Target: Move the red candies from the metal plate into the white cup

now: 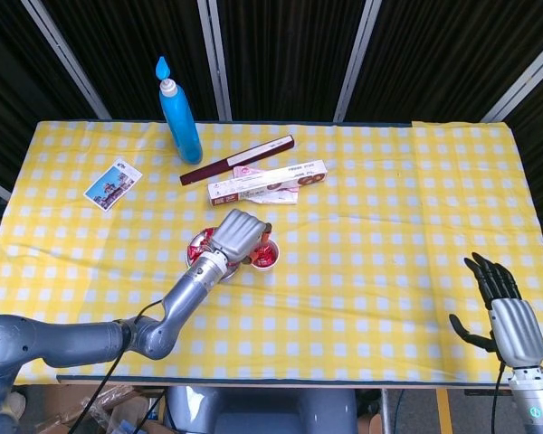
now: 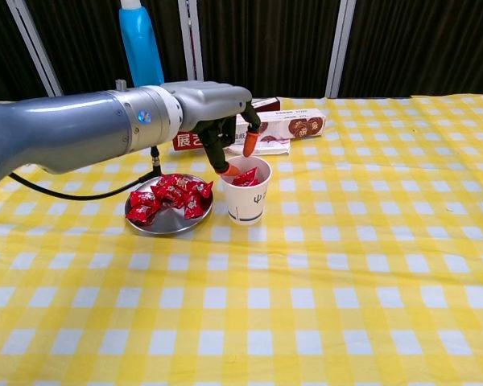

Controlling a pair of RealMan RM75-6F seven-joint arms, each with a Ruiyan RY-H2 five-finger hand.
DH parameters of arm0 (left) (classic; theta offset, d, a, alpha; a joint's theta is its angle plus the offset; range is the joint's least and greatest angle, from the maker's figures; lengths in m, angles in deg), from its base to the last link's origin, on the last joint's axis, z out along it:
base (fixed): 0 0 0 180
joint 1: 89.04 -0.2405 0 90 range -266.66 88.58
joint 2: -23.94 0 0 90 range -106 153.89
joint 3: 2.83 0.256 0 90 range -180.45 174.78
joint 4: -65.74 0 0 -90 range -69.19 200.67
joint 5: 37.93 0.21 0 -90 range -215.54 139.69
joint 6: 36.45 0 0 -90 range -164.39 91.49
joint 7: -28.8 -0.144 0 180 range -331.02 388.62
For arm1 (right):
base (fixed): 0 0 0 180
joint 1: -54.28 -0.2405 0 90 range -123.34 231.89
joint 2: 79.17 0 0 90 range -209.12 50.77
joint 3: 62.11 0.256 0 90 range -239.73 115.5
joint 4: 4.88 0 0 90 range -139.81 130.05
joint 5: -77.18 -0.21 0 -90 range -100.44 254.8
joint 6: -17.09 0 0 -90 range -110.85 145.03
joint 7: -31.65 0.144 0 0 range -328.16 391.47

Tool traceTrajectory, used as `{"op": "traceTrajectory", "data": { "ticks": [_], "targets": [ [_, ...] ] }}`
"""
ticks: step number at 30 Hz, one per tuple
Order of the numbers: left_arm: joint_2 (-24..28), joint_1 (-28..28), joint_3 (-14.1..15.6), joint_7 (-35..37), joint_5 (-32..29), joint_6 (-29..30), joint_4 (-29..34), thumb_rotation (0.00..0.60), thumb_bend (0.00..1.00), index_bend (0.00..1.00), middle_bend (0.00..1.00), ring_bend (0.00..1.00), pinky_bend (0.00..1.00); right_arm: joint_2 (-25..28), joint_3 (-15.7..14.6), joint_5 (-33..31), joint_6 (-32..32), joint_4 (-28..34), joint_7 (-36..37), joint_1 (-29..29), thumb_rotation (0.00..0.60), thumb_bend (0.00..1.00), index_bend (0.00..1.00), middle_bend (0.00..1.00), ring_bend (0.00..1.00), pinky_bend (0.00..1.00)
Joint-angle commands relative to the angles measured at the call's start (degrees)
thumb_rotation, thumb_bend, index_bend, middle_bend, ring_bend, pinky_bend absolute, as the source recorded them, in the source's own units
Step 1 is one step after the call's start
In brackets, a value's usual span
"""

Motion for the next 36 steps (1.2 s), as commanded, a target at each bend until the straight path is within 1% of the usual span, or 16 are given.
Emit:
{"op": "traceTrajectory", "data": {
  "ticks": [1, 4, 9, 12, 17, 22, 27, 36],
  "targets": [
    [2.6, -1.5, 0.1, 0.9, -0.1, 1.4, 2.3, 0.600, 0.29, 0.48, 0.94, 0.97, 1.00, 0.0, 0.0, 0.0, -0.1, 0.0, -0.1, 0.0, 0.600, 0.39, 0.00, 0.00, 0.00, 0.00],
    [4.8, -2.8, 0.8, 1.2, -0.2, 2.1, 4.2, 0.600, 0.29, 0.48, 0.94, 0.97, 1.00, -0.1, 0.0, 0.1, -0.2, 0.0, -0.2, 0.1, 0.600, 0.39, 0.00, 0.00, 0.00, 0.00],
    [7.6, -4.7, 3.6, 0.3, -1.8, 2.0, 5.2, 0.600, 0.27, 0.48, 0.94, 0.97, 1.00, -0.2, -0.1, 0.2, -0.2, 0.0, -0.5, 0.1, 0.600, 0.39, 0.00, 0.00, 0.00, 0.00],
    [7.8, -5.4, 5.3, -0.2, -2.7, 1.3, 4.4, 0.600, 0.27, 0.48, 0.94, 0.97, 1.00, -0.2, -0.1, 0.2, -0.2, 0.1, -0.6, 0.1, 0.600, 0.39, 0.00, 0.00, 0.00, 0.00],
    [7.0, -5.7, 7.1, -0.7, -1.4, 0.4, 1.3, 0.600, 0.27, 0.47, 0.94, 0.97, 1.00, -0.2, -0.1, 0.0, -0.1, 0.0, -0.6, 0.1, 0.600, 0.39, 0.00, 0.00, 0.00, 0.00],
    [5.8, -5.5, 7.2, -1.1, -2.0, -0.5, -2.0, 0.600, 0.26, 0.43, 0.93, 0.97, 1.00, -0.2, -0.1, -0.1, 0.3, 0.1, -0.4, -0.1, 0.600, 0.39, 0.00, 0.00, 0.00, 0.00],
    [4.0, -4.6, 7.1, -1.8, -3.2, -2.2, -4.8, 0.600, 0.26, 0.43, 0.93, 0.97, 1.00, -0.1, -0.1, -0.1, 0.3, 0.1, -0.3, -0.1, 0.600, 0.39, 0.00, 0.00, 0.00, 0.00],
    [-2.1, -2.2, 6.7, -3.9, -5.9, -5.2, -11.6, 0.600, 0.26, 0.44, 0.93, 0.97, 1.00, 0.1, 0.0, -0.4, 0.5, 0.3, 0.4, -0.1, 0.600, 0.39, 0.00, 0.00, 0.00, 0.00]
  ]
}}
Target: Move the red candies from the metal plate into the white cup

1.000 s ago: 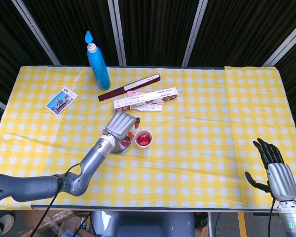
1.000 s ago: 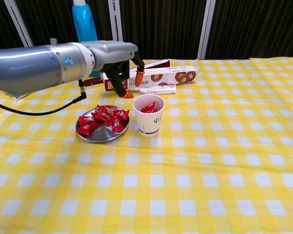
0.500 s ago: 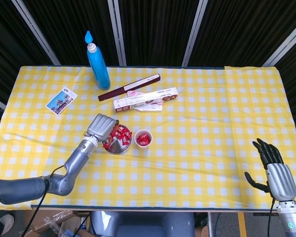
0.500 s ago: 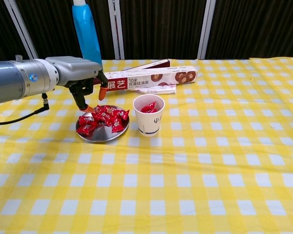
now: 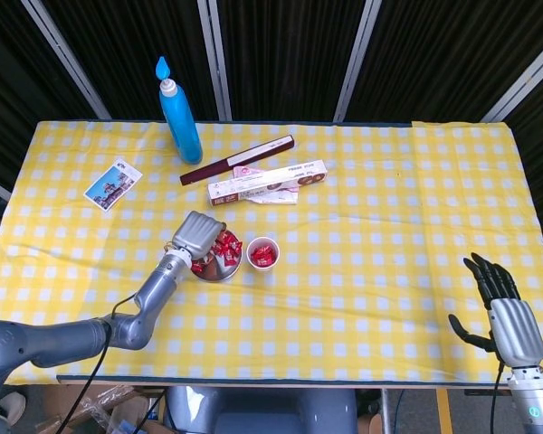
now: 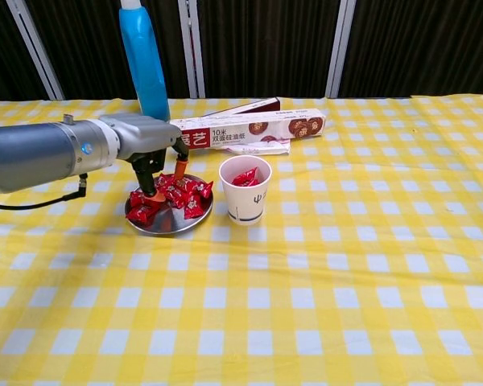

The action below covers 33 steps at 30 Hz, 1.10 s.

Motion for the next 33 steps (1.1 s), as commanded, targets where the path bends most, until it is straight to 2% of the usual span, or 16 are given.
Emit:
{"op": "traceTrajectory", "data": {
  "ticks": [1, 7, 15, 20, 25, 33],
  "targets": [
    [-1.6, 0.9, -0.1, -1.0, -1.0, -0.7, -1.9, 0.600, 0.26, 0.44, 0.93, 0.97, 1.00, 0.1, 0.0, 0.0, 0.0, 0.0, 0.2, 0.0, 0.600, 0.39, 0.00, 0.00, 0.00, 0.00],
    [-2.7, 1.4, 0.1, -2.9, -2.5, -0.8, -3.7, 0.600, 0.28, 0.48, 0.93, 0.97, 1.00, 0.3, 0.1, -0.1, 0.0, 0.2, 0.5, 0.0, 0.600, 0.39, 0.00, 0.00, 0.00, 0.00],
    [-3.2, 1.4, 0.5, -3.8, -4.2, -1.3, -3.9, 0.600, 0.49, 0.59, 0.94, 0.97, 1.00, 0.2, 0.2, -0.2, -0.1, 0.2, 0.1, 0.0, 0.600, 0.39, 0.00, 0.00, 0.00, 0.00],
    [-3.2, 0.9, 1.0, -4.0, -4.0, -0.7, -3.0, 0.600, 0.51, 0.63, 0.94, 0.97, 1.00, 0.1, 0.2, -0.2, -0.2, 0.1, 0.0, 0.1, 0.600, 0.39, 0.00, 0.00, 0.00, 0.00],
    [-0.9, 0.3, -0.4, -2.2, -2.2, 1.5, 0.9, 0.600, 0.51, 0.63, 0.94, 0.97, 1.00, 0.1, 0.2, -0.1, -0.3, 0.1, -0.1, 0.1, 0.600, 0.39, 0.00, 0.00, 0.00, 0.00],
    [6.1, -0.4, -4.3, 1.2, 2.8, 5.9, 11.2, 0.600, 0.51, 0.61, 0.94, 0.97, 1.00, 0.0, 0.2, 0.0, -0.4, 0.1, -0.2, 0.1, 0.600, 0.39, 0.00, 0.00, 0.00, 0.00]
  ]
}}
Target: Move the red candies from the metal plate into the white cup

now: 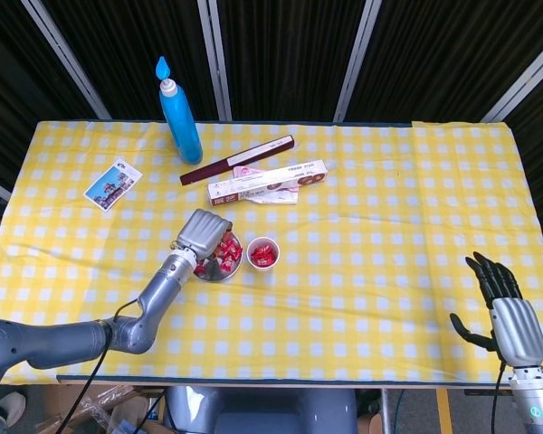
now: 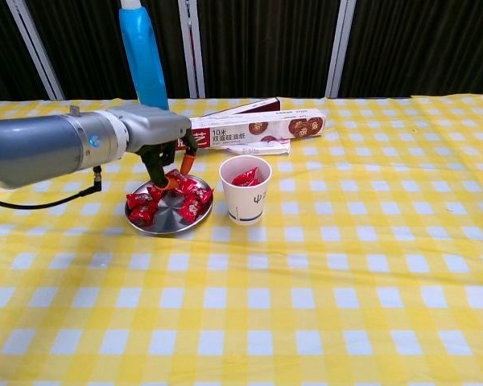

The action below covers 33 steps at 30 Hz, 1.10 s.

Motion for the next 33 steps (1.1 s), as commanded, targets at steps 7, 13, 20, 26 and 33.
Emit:
{"op": "traceTrajectory", "data": {
  "ticks": [7, 13, 20, 26, 33],
  "targets": [
    [4.4, 0.4, -4.1, 2.8, 3.7, 3.1, 8.2, 0.600, 0.51, 0.59, 0.94, 0.97, 1.00, -0.1, 0.1, -0.1, -0.1, 0.0, -0.1, 0.0, 0.600, 0.39, 0.00, 0.00, 0.00, 0.00],
    [0.9, 1.6, -4.3, 3.2, 4.9, 3.2, 6.5, 0.600, 0.51, 0.58, 0.94, 0.97, 1.00, 0.0, 0.1, -0.1, -0.1, 0.0, 0.1, 0.1, 0.600, 0.39, 0.00, 0.00, 0.00, 0.00],
    [-3.4, 3.4, -4.1, 2.3, 4.5, 2.2, 3.4, 0.600, 0.50, 0.58, 0.94, 0.97, 1.00, 0.1, 0.1, -0.1, -0.1, 0.1, 0.5, 0.1, 0.600, 0.39, 0.00, 0.00, 0.00, 0.00],
    [-5.7, 4.4, -3.9, 1.3, 3.4, 1.4, 1.4, 0.600, 0.40, 0.55, 0.93, 0.97, 1.00, 0.2, 0.1, 0.0, -0.1, 0.1, 0.6, 0.0, 0.600, 0.39, 0.00, 0.00, 0.00, 0.00],
    [-5.5, 4.3, -3.8, 1.1, 2.9, 1.9, 1.9, 0.600, 0.27, 0.48, 0.93, 0.97, 1.00, 0.2, 0.0, 0.1, -0.2, 0.1, 0.5, 0.1, 0.600, 0.39, 0.00, 0.00, 0.00, 0.00]
  ]
}}
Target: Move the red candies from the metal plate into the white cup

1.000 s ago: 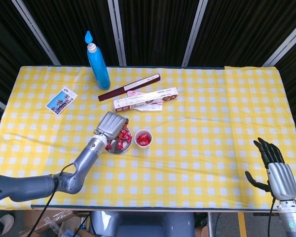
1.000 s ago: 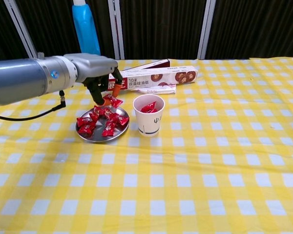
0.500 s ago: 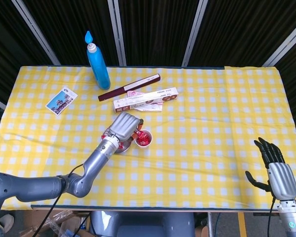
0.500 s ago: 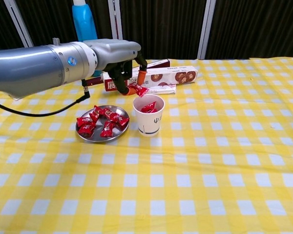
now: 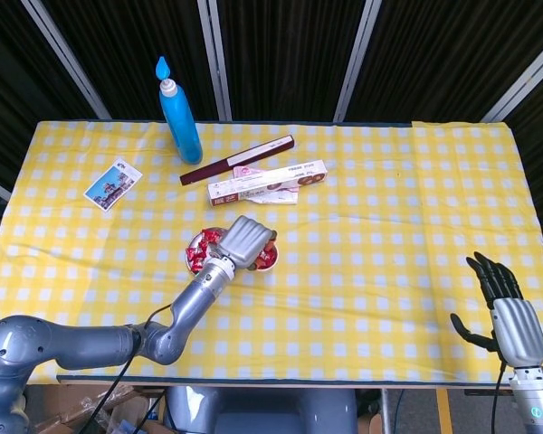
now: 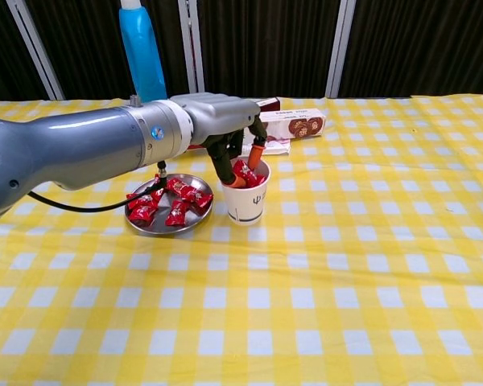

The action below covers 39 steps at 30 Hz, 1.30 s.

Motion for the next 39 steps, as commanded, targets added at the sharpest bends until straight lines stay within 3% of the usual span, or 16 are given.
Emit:
{"op": "traceTrajectory", "data": {
  "ticks": [1, 13, 21, 30, 39],
  "targets": [
    [0.8, -0.4, -0.2, 0.3, 0.3, 0.7, 0.8, 0.600, 0.27, 0.47, 0.93, 0.97, 1.00, 0.0, 0.0, 0.0, 0.0, 0.0, 0.0, 0.0, 0.600, 0.39, 0.00, 0.00, 0.00, 0.00],
    [7.8, -3.8, -1.8, 4.1, 2.1, 4.1, 6.1, 0.600, 0.27, 0.44, 0.93, 0.97, 1.00, -0.2, -0.1, 0.3, -0.2, -0.1, -0.5, 0.1, 0.600, 0.39, 0.00, 0.00, 0.00, 0.00],
    [12.3, -6.3, 2.2, 2.2, 0.3, 3.1, 8.5, 0.600, 0.27, 0.45, 0.93, 0.97, 1.00, -0.3, -0.1, 0.3, -0.1, -0.1, -0.8, 0.0, 0.600, 0.39, 0.00, 0.00, 0.00, 0.00],
    [10.6, -6.6, 6.9, -2.0, -4.1, 0.6, 6.4, 0.600, 0.27, 0.46, 0.93, 0.97, 1.00, -0.4, -0.1, 0.2, 0.0, -0.1, -1.0, 0.0, 0.600, 0.39, 0.00, 0.00, 0.00, 0.00],
    [6.9, -5.7, 8.2, -3.3, -3.8, -1.1, 2.2, 0.600, 0.27, 0.46, 0.93, 0.97, 1.00, -0.3, -0.1, 0.2, 0.0, -0.1, -0.8, 0.0, 0.600, 0.39, 0.00, 0.00, 0.00, 0.00]
  ]
}}
